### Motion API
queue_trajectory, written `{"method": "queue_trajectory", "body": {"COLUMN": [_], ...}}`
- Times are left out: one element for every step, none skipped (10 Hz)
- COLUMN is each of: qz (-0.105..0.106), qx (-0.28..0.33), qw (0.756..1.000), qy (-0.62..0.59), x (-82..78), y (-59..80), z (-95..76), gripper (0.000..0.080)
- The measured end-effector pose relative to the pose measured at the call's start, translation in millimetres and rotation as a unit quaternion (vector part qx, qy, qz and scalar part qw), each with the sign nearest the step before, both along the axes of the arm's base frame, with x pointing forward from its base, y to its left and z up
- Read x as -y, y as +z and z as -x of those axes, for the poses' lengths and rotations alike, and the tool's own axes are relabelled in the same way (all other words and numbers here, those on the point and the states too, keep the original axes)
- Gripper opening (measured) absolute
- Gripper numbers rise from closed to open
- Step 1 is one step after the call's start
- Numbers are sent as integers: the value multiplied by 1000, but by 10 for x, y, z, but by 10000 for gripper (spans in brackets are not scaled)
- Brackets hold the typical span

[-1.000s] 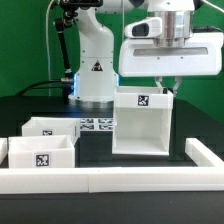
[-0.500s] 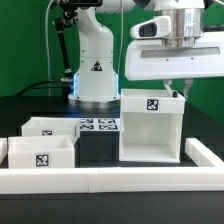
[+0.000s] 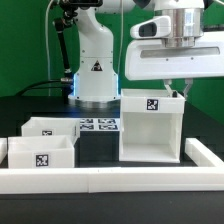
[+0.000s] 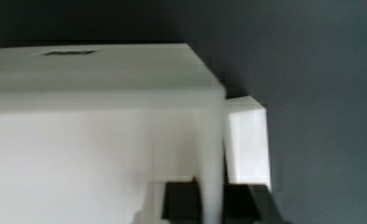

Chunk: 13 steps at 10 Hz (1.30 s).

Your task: Assemble drawer

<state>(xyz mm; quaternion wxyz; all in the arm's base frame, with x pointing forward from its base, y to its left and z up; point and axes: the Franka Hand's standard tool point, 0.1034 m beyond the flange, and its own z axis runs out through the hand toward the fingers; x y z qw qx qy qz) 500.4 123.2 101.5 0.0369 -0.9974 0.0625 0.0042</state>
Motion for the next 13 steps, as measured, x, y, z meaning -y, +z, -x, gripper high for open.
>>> {"method": "queue_trajectory", "body": {"qz": [0, 0, -1, -2, -2, -3, -4, -4, -4, -4, -4, -2, -2], "qx": [0, 0, 2, 7, 12, 16, 20, 23, 26, 33, 39, 43, 44], "qw": [1000, 1000, 1000, 1000, 1000, 1000, 999, 999, 999, 999, 998, 998, 998], "qy": [0, 0, -1, 13, 23, 25, 27, 29, 29, 37, 47, 53, 46], "x": [0, 0, -4, 32, 83, 92, 94, 120, 141, 166, 215, 277, 307], "y": [0, 0, -3, -2, 0, 1, 6, 12, 4, 4, 6, 8, 12], "z": [0, 0, -36, -87, -156, -241, -322, -379, -451, -558, -642, -675, -685], "gripper": [38, 38, 38, 38, 38, 38, 38, 38, 38, 38, 38, 38, 38]}}
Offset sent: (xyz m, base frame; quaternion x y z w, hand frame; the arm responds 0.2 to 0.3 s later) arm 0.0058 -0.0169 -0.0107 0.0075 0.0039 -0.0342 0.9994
